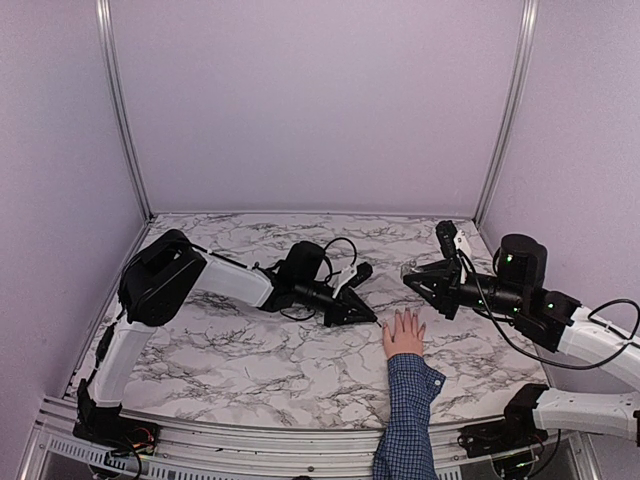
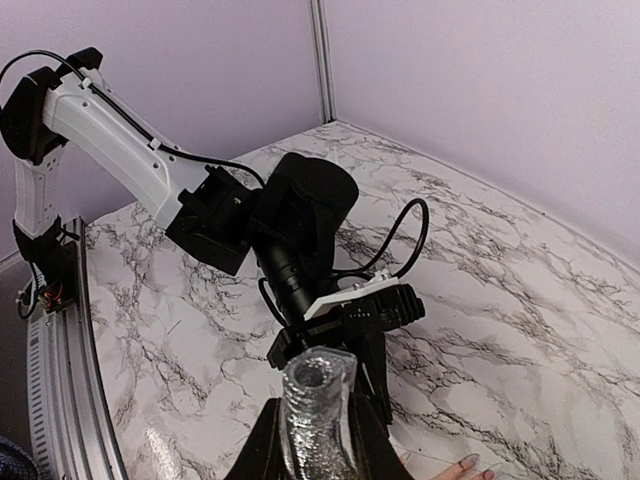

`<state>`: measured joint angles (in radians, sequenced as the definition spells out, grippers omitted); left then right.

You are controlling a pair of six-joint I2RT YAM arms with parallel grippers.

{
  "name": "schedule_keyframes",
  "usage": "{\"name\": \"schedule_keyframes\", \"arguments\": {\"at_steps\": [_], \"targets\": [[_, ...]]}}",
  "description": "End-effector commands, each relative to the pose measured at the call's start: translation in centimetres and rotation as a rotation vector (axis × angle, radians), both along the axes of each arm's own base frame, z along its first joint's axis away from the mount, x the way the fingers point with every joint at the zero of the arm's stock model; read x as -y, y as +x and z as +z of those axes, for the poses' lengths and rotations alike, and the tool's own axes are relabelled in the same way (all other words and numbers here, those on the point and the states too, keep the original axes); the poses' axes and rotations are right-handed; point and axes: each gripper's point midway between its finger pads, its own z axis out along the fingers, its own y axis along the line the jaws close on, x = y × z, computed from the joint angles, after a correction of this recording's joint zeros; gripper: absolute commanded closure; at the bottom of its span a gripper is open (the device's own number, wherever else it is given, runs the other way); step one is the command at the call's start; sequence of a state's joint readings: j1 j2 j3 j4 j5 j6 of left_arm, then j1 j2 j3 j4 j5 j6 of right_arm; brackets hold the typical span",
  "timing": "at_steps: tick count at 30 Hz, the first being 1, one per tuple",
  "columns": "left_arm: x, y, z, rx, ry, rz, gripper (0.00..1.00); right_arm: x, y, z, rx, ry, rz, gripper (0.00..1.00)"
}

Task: Paint the nails
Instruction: Paint the nail with the hand.

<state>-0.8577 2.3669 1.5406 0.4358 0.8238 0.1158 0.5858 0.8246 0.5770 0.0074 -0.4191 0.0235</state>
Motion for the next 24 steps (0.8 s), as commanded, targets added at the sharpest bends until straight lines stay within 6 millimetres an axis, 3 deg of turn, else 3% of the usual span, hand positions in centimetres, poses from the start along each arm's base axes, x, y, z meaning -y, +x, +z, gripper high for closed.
{"name": "schedule_keyframes", "arguments": {"at_steps": [1, 24], "targets": [[0.49, -0.02, -0.6, -0.01, 0.007, -0.003, 1.0, 0.02, 0.15, 1.22, 0.037, 0.03, 0.002, 1.0], [1.1, 0.57, -0.37, -0.013, -0.002, 0.006, 1.0, -0.07, 0.2, 0.98, 0.03, 0.029, 0.004, 1.0]]}}
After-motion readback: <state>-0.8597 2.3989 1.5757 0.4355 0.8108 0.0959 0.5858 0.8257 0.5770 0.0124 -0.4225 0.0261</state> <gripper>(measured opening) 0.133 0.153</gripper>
